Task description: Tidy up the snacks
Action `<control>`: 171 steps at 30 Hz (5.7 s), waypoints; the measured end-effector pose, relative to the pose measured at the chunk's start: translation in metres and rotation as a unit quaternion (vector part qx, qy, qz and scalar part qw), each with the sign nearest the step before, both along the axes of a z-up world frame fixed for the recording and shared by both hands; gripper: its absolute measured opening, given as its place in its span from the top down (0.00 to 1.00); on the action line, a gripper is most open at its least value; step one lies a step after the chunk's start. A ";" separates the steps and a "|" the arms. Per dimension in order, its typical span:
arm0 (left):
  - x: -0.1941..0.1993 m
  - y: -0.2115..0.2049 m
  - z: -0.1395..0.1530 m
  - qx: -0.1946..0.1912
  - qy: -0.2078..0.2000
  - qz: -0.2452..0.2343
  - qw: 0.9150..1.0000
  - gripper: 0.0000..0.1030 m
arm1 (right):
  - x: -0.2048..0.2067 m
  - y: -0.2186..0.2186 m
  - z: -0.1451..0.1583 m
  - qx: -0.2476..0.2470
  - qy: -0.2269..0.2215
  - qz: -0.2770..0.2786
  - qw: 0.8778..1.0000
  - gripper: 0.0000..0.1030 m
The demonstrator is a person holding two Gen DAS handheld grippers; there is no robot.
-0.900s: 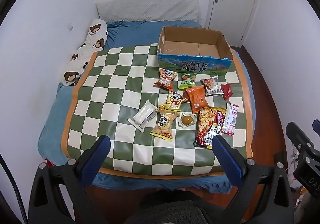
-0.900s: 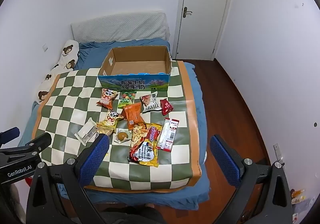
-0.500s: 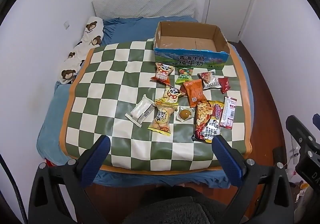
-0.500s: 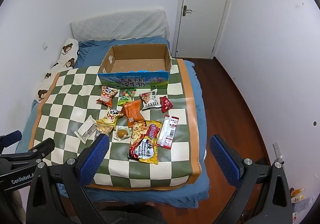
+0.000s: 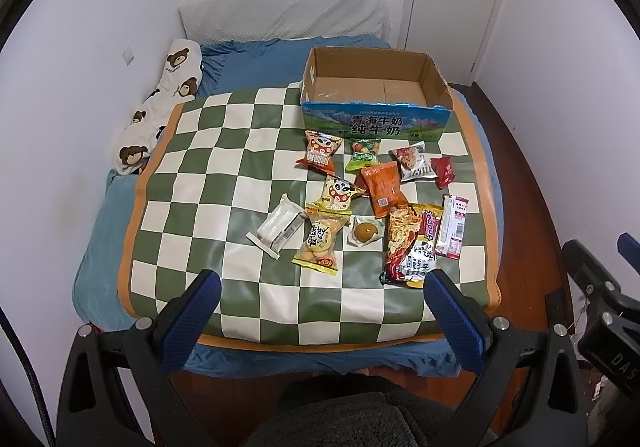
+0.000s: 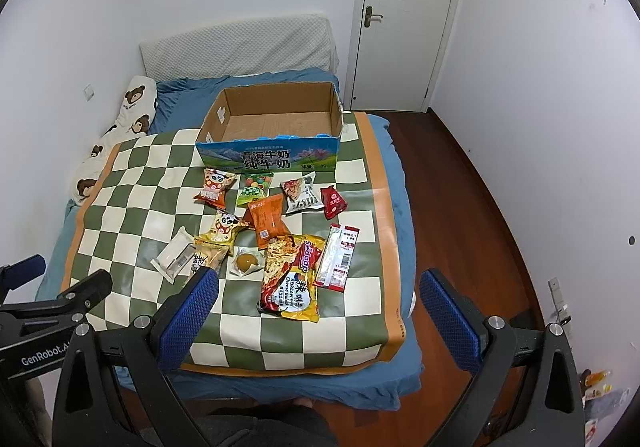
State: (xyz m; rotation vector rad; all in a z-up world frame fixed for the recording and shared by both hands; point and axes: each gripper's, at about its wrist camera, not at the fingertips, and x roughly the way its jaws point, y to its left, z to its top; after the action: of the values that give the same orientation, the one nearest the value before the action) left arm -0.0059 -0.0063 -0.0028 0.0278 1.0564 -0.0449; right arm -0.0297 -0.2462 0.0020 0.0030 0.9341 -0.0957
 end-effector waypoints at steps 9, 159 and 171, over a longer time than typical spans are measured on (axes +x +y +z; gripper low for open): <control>0.000 -0.001 0.006 -0.002 -0.010 -0.005 1.000 0.00 | -0.001 0.001 0.002 0.001 -0.002 -0.003 1.000 0.01; 0.446 -0.073 -0.140 -0.136 0.124 -0.022 0.983 0.64 | 0.376 -0.044 -0.161 0.168 0.119 0.003 0.978 0.12; 0.594 -0.091 -0.221 -0.105 0.182 0.012 0.977 0.64 | 0.567 -0.051 -0.222 0.148 0.187 0.027 0.971 0.12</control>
State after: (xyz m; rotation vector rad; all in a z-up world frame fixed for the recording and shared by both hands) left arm 0.5883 -0.0976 -0.2241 -0.1916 1.4141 -0.1451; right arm 0.5369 -0.2973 -0.2203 0.2432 1.3189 0.0996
